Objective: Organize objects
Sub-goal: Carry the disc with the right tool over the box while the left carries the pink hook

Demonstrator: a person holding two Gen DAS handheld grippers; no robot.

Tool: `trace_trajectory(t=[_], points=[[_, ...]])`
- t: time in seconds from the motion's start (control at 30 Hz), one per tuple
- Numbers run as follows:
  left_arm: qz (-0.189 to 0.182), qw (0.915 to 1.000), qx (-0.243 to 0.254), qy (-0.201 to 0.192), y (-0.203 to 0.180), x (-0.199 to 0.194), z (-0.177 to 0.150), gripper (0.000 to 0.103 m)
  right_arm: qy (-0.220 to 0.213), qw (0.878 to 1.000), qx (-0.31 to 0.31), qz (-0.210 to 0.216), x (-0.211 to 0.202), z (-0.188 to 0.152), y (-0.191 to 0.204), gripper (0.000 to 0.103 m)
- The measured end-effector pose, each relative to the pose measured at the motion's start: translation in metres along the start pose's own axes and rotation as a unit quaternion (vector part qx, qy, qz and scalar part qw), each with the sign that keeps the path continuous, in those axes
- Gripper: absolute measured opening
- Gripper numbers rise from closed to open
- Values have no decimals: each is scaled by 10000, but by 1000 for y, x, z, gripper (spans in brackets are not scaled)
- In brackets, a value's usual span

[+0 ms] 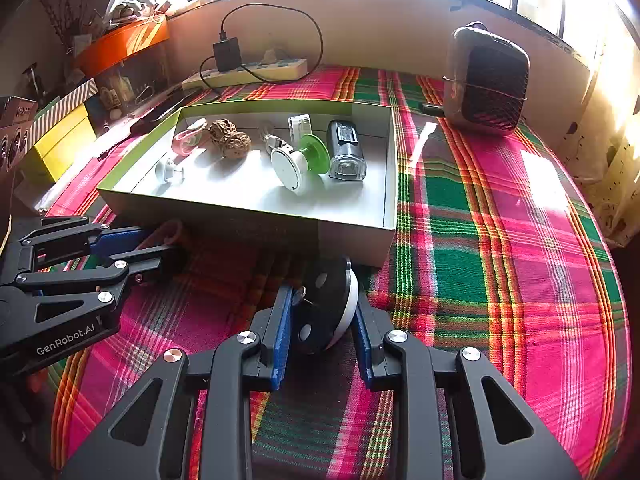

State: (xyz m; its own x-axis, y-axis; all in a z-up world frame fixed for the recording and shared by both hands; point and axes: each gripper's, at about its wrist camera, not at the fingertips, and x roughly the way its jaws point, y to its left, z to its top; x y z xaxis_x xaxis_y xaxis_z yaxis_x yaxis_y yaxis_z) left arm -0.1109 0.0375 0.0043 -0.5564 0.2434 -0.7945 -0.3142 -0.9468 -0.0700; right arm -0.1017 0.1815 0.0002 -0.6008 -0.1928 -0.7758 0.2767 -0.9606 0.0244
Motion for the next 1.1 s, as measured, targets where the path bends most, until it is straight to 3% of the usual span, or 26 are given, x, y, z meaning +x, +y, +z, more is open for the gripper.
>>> trace_trajectory(t=[1.1], points=[[-60,9998,-167,-76,5,-7,-3,21,-82,9997,206,38,-5,-2,-1,29]])
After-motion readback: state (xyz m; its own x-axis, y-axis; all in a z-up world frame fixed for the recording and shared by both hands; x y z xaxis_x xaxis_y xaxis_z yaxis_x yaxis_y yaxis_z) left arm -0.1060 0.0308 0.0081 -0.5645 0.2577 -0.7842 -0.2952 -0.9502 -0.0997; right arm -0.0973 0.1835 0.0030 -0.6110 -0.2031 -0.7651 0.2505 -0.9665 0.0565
